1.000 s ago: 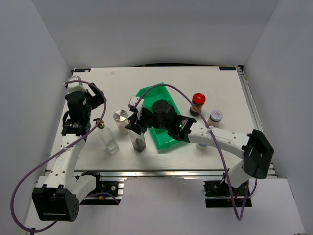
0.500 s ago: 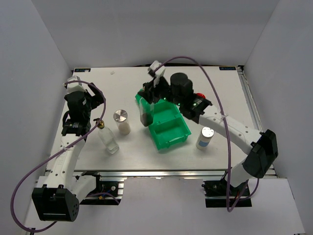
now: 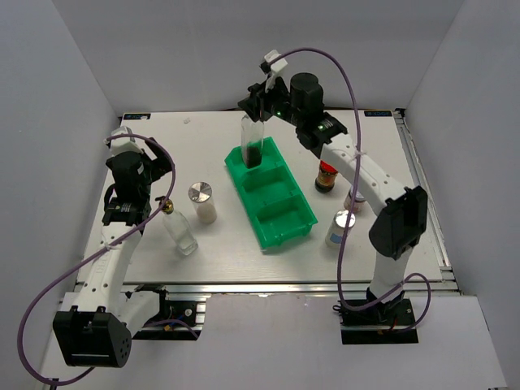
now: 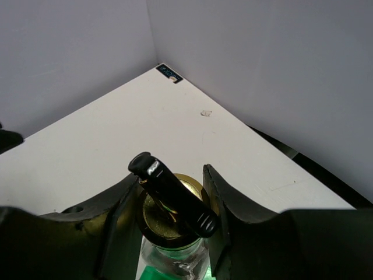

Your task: Organize the condiment bottles

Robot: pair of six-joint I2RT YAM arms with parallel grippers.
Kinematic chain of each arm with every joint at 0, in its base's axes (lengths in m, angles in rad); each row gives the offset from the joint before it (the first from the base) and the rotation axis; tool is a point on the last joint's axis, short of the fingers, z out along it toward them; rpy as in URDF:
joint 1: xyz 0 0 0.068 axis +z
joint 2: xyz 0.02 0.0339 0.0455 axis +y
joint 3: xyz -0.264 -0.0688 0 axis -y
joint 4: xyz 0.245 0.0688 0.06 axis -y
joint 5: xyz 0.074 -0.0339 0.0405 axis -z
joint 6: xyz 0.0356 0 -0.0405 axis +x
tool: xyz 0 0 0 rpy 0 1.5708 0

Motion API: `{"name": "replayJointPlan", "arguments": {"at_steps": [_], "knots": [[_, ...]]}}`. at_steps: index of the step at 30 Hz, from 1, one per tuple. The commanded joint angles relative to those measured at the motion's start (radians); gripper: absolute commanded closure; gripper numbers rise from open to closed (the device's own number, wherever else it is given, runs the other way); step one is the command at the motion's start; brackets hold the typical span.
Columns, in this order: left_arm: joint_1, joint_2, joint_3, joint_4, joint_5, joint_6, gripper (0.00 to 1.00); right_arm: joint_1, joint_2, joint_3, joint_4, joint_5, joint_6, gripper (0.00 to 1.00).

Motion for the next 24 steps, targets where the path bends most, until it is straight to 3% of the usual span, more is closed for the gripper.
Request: {"name": "replayJointPlan", "arguments": {"at_steps": [1,24], "knots": [[0.003,0.000,0.015,-0.017,-0.033,-0.004,0.02,-0.020,0.034,0.132,0.070,0.021,0.016,1.00],[0.003,0.028,0.024,-0.023,-0.059,-0.004,0.02,-0.087,0.106,0.004,0.196,0.059,0.012,1.00]]}}
